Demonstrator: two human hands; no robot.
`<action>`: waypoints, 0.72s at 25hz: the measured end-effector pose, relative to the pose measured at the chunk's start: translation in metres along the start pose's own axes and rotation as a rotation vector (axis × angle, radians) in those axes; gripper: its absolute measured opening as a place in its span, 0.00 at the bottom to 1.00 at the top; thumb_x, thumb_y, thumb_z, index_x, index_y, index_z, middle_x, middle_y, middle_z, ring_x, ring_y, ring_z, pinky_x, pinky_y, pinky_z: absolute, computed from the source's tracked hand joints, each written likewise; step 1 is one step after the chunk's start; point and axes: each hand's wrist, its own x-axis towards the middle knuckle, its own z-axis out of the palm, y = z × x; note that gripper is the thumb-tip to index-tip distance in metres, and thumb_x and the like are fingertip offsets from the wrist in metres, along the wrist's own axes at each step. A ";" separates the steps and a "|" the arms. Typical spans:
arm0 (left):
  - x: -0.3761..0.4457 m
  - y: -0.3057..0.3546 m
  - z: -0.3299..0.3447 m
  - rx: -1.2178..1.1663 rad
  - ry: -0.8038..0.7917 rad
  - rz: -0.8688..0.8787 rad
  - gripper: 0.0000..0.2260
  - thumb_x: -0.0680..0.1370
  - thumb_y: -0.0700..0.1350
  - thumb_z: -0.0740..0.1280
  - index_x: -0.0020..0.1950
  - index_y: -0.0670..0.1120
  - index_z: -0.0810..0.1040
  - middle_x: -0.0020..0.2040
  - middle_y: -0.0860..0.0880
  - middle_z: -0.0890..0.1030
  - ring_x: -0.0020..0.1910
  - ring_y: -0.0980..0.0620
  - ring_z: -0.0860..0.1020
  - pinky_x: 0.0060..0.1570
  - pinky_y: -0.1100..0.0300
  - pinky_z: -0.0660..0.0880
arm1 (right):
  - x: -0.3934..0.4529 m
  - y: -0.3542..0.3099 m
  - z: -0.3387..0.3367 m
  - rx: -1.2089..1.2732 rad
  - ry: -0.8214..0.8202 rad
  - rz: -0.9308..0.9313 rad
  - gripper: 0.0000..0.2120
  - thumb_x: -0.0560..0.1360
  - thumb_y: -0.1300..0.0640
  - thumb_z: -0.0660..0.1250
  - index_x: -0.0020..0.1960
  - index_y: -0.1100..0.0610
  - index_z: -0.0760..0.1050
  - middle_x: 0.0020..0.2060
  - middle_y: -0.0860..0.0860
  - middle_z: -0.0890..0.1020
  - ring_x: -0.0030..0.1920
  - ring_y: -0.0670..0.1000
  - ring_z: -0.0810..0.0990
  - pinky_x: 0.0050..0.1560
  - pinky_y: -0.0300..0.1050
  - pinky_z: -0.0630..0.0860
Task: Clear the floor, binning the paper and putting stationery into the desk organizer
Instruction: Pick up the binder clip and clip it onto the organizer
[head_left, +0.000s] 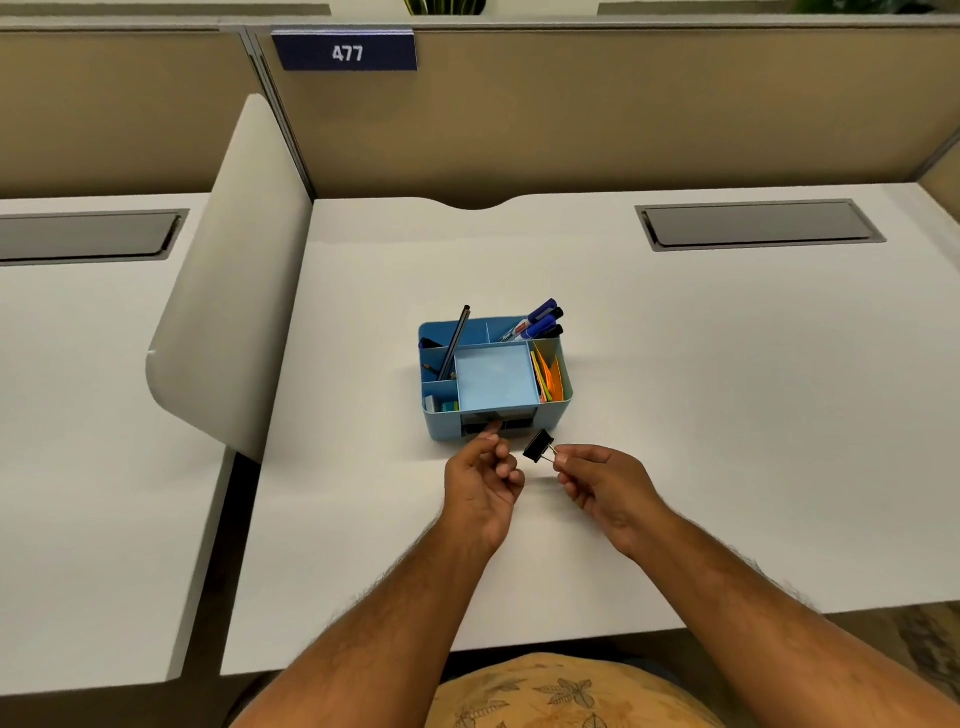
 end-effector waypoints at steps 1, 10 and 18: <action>0.001 0.000 -0.001 -0.001 0.005 0.001 0.16 0.79 0.38 0.66 0.67 0.41 0.78 0.31 0.49 0.76 0.26 0.55 0.70 0.27 0.63 0.70 | 0.001 0.000 -0.001 0.001 0.001 0.001 0.05 0.76 0.66 0.75 0.50 0.60 0.88 0.41 0.55 0.89 0.40 0.49 0.85 0.41 0.40 0.83; 0.003 0.002 -0.003 0.962 0.168 0.283 0.17 0.79 0.40 0.67 0.67 0.52 0.79 0.41 0.47 0.85 0.35 0.52 0.78 0.38 0.58 0.77 | 0.006 -0.004 0.002 -0.019 0.004 0.014 0.06 0.76 0.66 0.75 0.51 0.59 0.87 0.42 0.55 0.89 0.41 0.50 0.85 0.41 0.40 0.83; -0.012 0.001 -0.022 1.743 0.135 0.595 0.18 0.80 0.47 0.67 0.70 0.57 0.79 0.34 0.53 0.79 0.36 0.53 0.78 0.43 0.58 0.79 | 0.010 -0.013 0.009 -0.079 -0.004 0.004 0.06 0.76 0.64 0.76 0.51 0.58 0.87 0.44 0.55 0.89 0.41 0.50 0.85 0.36 0.40 0.82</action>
